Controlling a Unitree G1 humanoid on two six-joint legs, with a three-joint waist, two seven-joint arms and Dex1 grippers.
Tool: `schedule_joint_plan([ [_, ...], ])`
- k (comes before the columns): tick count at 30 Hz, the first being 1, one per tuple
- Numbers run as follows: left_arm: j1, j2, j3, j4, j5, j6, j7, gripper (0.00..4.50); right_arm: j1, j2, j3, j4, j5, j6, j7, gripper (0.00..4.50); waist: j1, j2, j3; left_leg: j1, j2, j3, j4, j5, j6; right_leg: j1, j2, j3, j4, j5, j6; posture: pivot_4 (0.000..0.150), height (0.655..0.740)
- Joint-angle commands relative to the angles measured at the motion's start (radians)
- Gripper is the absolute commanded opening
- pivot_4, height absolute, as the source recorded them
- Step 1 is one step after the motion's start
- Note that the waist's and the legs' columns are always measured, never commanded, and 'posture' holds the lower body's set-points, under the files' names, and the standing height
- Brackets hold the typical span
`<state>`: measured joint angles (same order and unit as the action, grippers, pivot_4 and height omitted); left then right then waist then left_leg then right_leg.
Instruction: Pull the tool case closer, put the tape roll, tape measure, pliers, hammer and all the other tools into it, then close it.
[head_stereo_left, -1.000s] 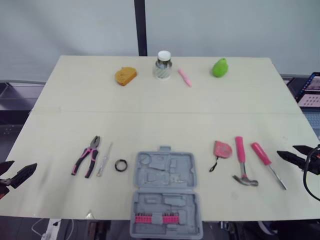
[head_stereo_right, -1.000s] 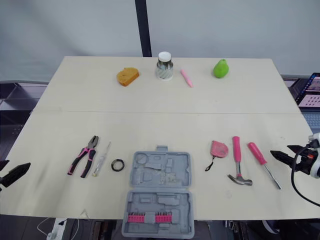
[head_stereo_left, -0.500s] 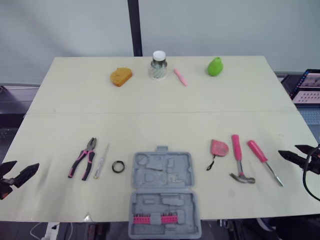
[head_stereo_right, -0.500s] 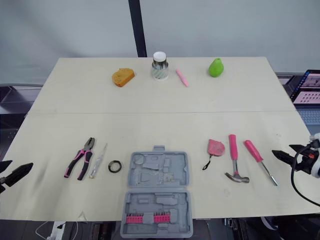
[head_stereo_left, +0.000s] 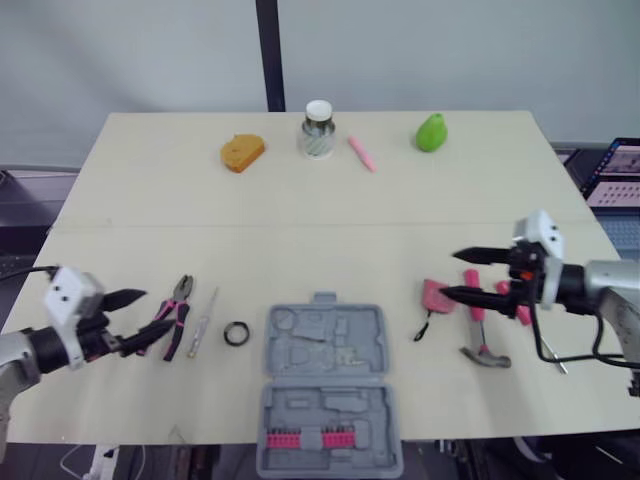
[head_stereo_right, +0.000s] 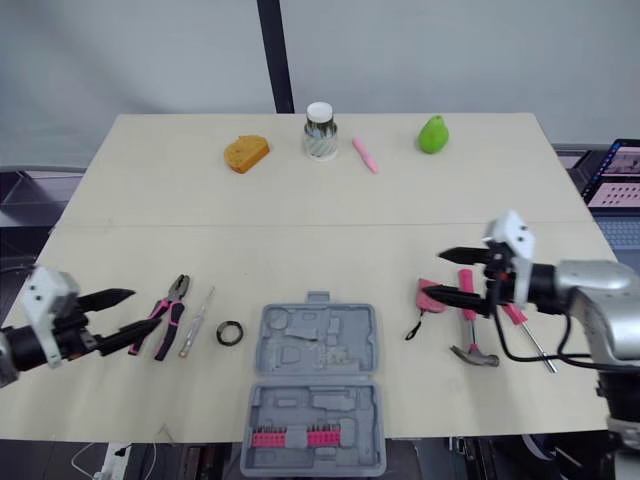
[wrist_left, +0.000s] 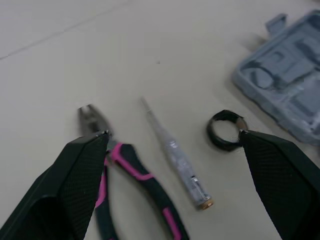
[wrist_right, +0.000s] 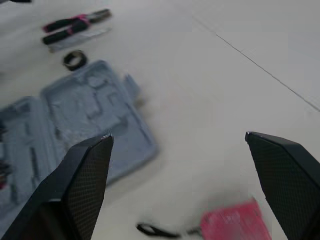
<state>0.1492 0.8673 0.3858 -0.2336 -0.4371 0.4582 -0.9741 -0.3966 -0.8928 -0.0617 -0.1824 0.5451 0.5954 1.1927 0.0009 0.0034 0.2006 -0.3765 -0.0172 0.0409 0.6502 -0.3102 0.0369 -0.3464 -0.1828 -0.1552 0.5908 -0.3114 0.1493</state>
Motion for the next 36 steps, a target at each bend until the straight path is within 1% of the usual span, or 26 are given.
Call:
schedule_joint_plan([
  [1, -0.035, 0.016, -0.112, -0.024, 0.069, -0.11, -0.046, 4.21, -0.037, 0.027, 0.089, -0.134, 0.034, 0.012, 0.04, 4.48, 0.003, 0.0, 0.0, 0.0, 0.0, 0.0, 0.0, 0.0, 0.0, 0.0, 0.0, 0.0, 0.0, 0.0, 0.0, 0.15, 0.74],
  [3, -0.059, 0.003, -0.165, -0.001, 0.097, -0.175, -0.063, 3.64, -0.061, 0.05, 0.134, -0.167, 0.034, 0.016, 0.041, 4.5, 0.006, 0.0, 0.0, -0.001, 0.0, 0.0, 0.0, 0.0, 0.0, -0.001, 0.001, -0.001, 0.0, 0.0, 0.0, 0.15, 0.74],
  [4, -0.069, -0.002, -0.199, 0.027, 0.122, -0.218, -0.073, 3.21, -0.073, 0.067, 0.154, -0.172, 0.032, 0.015, 0.042, 4.5, 0.007, 0.0, 0.0, -0.002, 0.0, 0.0, 0.0, -0.001, 0.001, -0.002, 0.001, -0.001, 0.0, 0.0, 0.0, 0.15, 0.74],
  [5, -0.085, -0.016, -0.225, 0.054, 0.131, -0.24, -0.077, 2.68, -0.086, 0.081, 0.177, -0.17, 0.02, 0.006, 0.043, 4.5, 0.007, 0.0, 0.0, -0.004, 0.0, 0.0, 0.0, 0.0, 0.001, -0.003, 0.001, -0.001, 0.0, 0.0, 0.0, 0.15, 0.74],
  [8, -0.118, -0.041, -0.278, 0.107, 0.166, -0.294, -0.073, 1.24, -0.101, 0.096, 0.219, -0.16, -0.018, -0.027, 0.046, 4.5, 0.008, 0.0, 0.0, -0.013, -0.001, 0.001, 0.005, 0.0, 0.003, -0.011, 0.0, -0.001, 0.002, 0.0, 0.0, 0.15, 0.74],
  [16, -0.155, -0.099, -0.349, 0.164, 0.225, -0.394, -0.045, 1.24, -0.101, 0.123, 0.255, -0.174, -0.056, -0.061, 0.026, 4.5, 0.014, -0.001, 0.0, -0.014, 0.0, 0.001, 0.013, 0.001, 0.004, -0.011, 0.0, -0.001, 0.008, 0.0, 0.0, 0.15, 0.74],
  [22, -0.181, -0.106, -0.373, 0.215, 0.266, -0.443, -0.032, 1.24, -0.103, 0.15, 0.261, -0.194, -0.062, -0.045, 0.003, 4.5, 0.015, -0.001, 0.0, -0.013, 0.001, 0.002, 0.014, 0.002, 0.004, -0.013, 0.0, 0.0, 0.012, 0.0, 0.0, 0.15, 0.74],
  [27, -0.207, -0.11, -0.382, 0.253, 0.294, -0.445, -0.019, 1.24, -0.11, 0.161, 0.263, -0.205, -0.065, -0.03, -0.006, 4.5, 0.015, -0.001, 0.0, -0.013, 0.001, 0.002, 0.014, 0.001, 0.004, -0.013, 0.0, 0.0, 0.012, 0.0, 0.0, 0.15, 0.74],
  [36, -0.212, -0.106, -0.407, 0.246, 0.304, -0.423, -0.021, 1.24, -0.1, 0.169, 0.259, -0.216, -0.062, -0.024, -0.015, 4.5, 0.017, -0.001, 0.0, -0.013, 0.001, 0.002, 0.014, 0.001, 0.004, -0.013, 0.0, 0.0, 0.013, 0.0, 0.0, 0.15, 0.74],
])
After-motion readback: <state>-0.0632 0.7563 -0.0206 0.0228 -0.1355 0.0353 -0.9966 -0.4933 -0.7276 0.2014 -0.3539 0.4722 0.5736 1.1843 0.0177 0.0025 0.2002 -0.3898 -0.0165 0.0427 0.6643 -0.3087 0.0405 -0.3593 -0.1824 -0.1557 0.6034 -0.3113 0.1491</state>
